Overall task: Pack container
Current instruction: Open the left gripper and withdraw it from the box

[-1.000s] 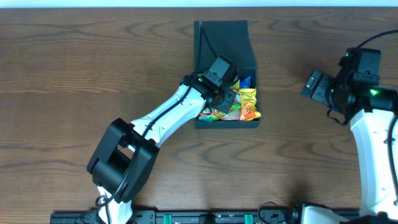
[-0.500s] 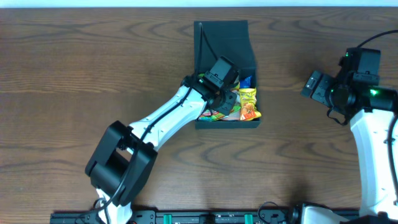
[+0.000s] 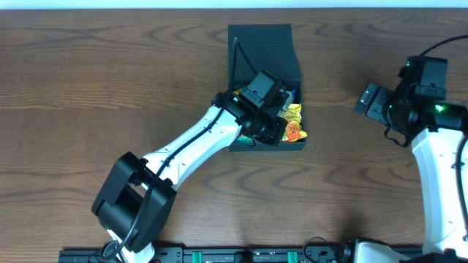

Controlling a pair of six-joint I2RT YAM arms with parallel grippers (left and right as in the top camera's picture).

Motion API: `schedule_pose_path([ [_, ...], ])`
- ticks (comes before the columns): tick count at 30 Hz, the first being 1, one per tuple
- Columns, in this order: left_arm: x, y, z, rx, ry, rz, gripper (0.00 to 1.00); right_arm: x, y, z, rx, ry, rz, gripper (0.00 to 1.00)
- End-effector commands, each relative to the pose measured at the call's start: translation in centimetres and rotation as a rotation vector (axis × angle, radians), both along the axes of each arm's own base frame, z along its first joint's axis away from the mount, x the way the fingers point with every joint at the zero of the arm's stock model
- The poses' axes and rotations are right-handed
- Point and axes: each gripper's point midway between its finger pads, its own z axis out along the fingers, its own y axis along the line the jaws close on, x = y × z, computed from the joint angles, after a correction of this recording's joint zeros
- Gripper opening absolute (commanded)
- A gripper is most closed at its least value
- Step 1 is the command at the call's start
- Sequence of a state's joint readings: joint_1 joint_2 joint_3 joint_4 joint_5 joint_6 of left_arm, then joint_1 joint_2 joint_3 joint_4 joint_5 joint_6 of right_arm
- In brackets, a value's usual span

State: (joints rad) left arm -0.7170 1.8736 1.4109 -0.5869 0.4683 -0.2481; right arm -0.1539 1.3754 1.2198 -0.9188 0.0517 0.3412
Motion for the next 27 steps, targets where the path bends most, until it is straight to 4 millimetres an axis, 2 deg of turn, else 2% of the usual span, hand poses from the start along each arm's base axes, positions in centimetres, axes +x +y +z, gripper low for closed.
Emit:
schedule_pose_path([
  [1, 0.1, 1.4, -1.1, -0.013, 0.051, 0.042, 0.06, -0.1, -0.2, -0.2, 0.005, 0.004, -0.014, 0.99],
  [6, 0.8, 1.5, -2.4, -0.044, 0.014, 0.052, 0.06, -0.1, -0.2, -0.2, 0.006, 0.005, -0.014, 0.99],
  [13, 1.7, 1.6, -3.0, -0.032, -0.031, 0.084, 0.06, -0.1, -0.2, -0.2, 0.006, 0.005, -0.014, 0.99],
  [21, -0.2, 2.2, -4.7, 0.000, 0.014, 0.067, 0.06, -0.1, -0.2, -0.2, 0.006, 0.005, -0.014, 0.99],
  [23, 0.4, 2.1, -3.6, -0.022, -0.009, 0.074, 0.06, -0.1, -0.2, -0.2, 0.005, 0.005, -0.014, 0.99],
  [27, 2.3, 2.5, 1.3, -0.087, -0.126, 0.107, 0.06, -0.1, -0.2, -0.2, 0.006, 0.005, -0.014, 0.99],
])
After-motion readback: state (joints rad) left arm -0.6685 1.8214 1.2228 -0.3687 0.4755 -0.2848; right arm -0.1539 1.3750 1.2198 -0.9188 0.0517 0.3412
